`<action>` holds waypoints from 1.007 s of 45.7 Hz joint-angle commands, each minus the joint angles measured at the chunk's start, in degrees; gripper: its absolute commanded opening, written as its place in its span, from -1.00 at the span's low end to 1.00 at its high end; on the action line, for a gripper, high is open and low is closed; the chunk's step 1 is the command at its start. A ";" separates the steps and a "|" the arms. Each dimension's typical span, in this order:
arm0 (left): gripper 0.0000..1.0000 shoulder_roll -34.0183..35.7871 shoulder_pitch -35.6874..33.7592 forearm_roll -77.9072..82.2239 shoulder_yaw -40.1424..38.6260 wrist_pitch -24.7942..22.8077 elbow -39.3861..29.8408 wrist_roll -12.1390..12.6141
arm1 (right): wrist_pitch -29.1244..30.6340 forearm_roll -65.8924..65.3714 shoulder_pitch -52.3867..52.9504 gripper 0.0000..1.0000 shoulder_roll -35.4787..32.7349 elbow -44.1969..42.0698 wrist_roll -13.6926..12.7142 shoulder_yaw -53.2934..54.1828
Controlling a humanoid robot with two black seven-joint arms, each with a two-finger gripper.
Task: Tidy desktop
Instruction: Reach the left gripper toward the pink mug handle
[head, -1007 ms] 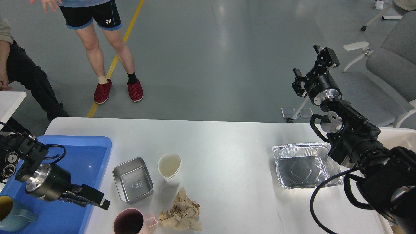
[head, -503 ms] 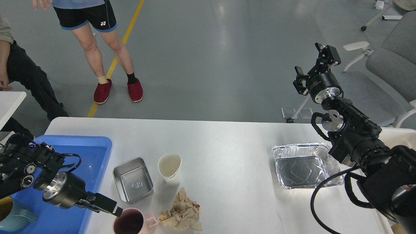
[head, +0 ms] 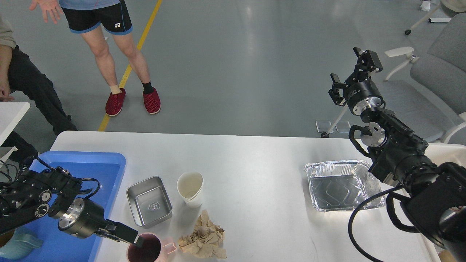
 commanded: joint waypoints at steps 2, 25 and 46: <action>0.58 -1.00 0.11 0.42 -0.09 0.34 0.59 -0.09 | 0.03 0.00 0.04 1.00 0.12 0.00 0.00 0.02; -0.03 -1.97 0.90 0.42 -0.09 0.16 0.59 -0.53 | -0.06 -0.08 0.04 1.00 0.30 0.09 0.00 -0.06; -0.90 -1.88 0.90 2.62 0.00 0.08 0.59 -0.53 | -0.06 -0.08 0.74 1.00 0.48 0.09 0.00 0.02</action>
